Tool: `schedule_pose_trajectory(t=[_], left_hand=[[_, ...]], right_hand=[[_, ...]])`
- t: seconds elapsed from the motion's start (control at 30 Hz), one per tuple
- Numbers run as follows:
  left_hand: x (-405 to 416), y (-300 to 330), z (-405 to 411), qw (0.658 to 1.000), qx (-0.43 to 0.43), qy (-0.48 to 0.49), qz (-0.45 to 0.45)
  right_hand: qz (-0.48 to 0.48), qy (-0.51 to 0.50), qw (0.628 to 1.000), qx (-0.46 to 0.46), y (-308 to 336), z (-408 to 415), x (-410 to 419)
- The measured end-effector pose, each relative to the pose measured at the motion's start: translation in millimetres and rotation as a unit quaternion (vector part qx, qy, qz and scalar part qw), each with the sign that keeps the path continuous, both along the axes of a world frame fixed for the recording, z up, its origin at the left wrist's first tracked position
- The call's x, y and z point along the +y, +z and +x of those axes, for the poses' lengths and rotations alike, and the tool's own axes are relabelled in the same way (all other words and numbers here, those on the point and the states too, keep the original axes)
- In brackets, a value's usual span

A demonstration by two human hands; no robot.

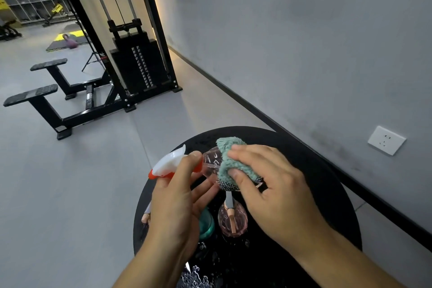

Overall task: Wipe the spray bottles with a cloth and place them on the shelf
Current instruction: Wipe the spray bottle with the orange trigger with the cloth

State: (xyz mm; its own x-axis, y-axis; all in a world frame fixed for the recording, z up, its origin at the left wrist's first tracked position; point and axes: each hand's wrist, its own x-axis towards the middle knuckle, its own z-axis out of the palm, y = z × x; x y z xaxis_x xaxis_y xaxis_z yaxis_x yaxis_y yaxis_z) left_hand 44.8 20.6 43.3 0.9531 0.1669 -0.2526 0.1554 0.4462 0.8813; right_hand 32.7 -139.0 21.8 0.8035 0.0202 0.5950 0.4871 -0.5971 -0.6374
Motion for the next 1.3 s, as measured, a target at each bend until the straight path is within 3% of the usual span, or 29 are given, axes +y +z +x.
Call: schedule_pose_trajectory(t=[0.23, 0.47, 0.67, 0.83, 1.03, 1.3], left_hand=[[-0.2, 3.9, 2.1, 0.998, -0.028, 0.049, 0.038], [-7.0, -0.2, 0.0, 0.997, -0.022, 0.019, 0.069], [-2.6, -2.7, 3.4, 0.991, -0.051, 0.017, 0.120], [-6.5, -5.8, 0.1, 0.991, -0.053, -0.007, 0.126], [-2.2, -5.0, 3.4, 0.990, -0.070, 0.031, 0.120], [-4.3, -2.6, 3.0, 0.994, -0.068, 0.027, 0.078]], right_hand=[[0.072, -0.045, 0.995, 0.048, -0.7, 3.3, -12.7], [0.014, -0.026, 0.999, 0.042, 4.5, -2.1, -3.7], [0.107, -0.054, 0.985, 0.123, 9.1, 4.1, -18.5], [0.061, 0.005, 0.992, 0.108, 11.0, -1.2, -6.3], [0.102, -0.043, 0.987, 0.120, 12.9, 0.7, -20.3], [0.092, -0.005, 0.992, 0.087, 14.9, -4.9, -12.8]])
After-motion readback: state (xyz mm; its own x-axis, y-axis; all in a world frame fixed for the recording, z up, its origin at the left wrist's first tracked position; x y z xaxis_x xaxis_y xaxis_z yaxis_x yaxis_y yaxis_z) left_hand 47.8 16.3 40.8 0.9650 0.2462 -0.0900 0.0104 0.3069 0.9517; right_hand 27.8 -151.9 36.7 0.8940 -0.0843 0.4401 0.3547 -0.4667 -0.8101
